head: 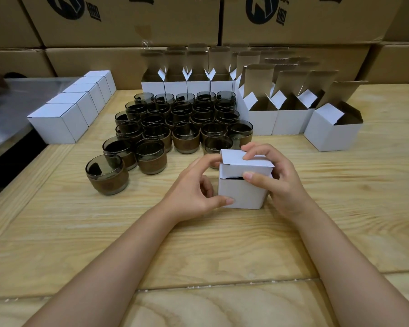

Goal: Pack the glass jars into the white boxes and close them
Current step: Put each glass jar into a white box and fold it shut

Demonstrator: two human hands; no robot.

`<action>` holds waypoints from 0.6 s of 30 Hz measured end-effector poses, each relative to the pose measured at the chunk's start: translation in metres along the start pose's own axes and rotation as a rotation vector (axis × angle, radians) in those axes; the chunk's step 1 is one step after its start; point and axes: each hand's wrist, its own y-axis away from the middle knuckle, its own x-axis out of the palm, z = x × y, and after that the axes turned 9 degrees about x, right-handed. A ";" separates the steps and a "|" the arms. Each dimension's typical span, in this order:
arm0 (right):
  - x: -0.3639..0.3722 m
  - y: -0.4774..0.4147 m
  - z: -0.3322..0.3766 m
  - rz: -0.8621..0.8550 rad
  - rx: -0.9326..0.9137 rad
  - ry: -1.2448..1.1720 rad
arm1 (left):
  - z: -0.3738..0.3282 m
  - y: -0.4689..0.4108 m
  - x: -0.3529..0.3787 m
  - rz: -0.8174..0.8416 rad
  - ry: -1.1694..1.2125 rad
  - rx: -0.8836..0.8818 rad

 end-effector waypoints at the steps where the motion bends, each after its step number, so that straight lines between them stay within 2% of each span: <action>1: -0.001 0.000 0.000 0.003 0.003 0.000 | -0.001 0.000 0.000 -0.003 -0.004 -0.005; 13: -0.007 0.000 -0.003 0.027 0.012 0.010 | -0.006 0.001 0.001 -0.044 -0.007 -0.023; 18: -0.007 -0.001 -0.004 0.046 0.047 -0.058 | -0.009 0.001 0.001 -0.011 -0.035 0.004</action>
